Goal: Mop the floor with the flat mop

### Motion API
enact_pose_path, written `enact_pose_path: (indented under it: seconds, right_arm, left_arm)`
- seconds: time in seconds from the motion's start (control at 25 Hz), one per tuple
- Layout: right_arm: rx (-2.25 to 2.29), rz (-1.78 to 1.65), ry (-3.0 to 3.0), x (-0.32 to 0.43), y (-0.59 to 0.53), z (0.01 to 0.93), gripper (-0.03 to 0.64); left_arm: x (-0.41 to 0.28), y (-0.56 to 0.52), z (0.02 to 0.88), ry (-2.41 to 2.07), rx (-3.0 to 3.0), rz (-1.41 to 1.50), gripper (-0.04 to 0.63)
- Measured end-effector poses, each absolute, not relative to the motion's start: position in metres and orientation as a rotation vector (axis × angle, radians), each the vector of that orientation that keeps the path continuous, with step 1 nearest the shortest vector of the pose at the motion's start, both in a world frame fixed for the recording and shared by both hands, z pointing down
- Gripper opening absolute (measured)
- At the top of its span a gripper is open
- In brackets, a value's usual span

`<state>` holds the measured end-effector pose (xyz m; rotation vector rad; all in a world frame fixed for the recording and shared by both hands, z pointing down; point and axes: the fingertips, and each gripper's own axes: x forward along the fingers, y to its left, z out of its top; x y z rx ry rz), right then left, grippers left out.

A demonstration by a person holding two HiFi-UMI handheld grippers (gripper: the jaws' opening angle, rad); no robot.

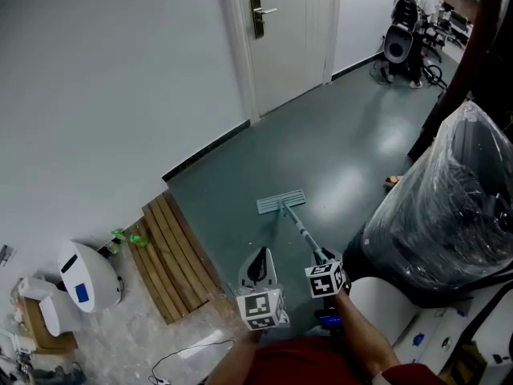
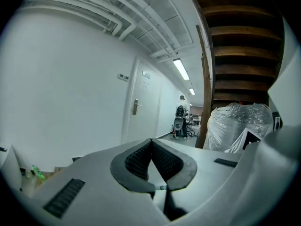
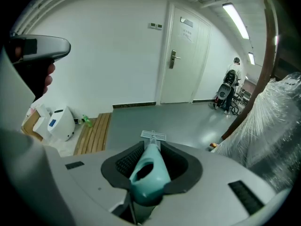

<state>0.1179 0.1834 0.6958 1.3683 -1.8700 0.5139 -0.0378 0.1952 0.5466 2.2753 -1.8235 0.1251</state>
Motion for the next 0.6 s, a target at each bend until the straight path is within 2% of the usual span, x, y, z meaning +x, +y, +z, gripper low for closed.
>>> enact_pose_path:
  seconds: [0.28,0.6]
  right_arm:
    - [1.375,0.514,-1.853,0.093,0.142,0.692,0.117]
    - [1.384,0.513,-1.857,0.093,0.086,0.703,0.118]
  left_arm:
    - [-0.062,0.160,0.551,-1.778,2.285,0.110,0.014]
    - [-0.050,0.104,0.551,-1.764,2.305,0.100,0.014]
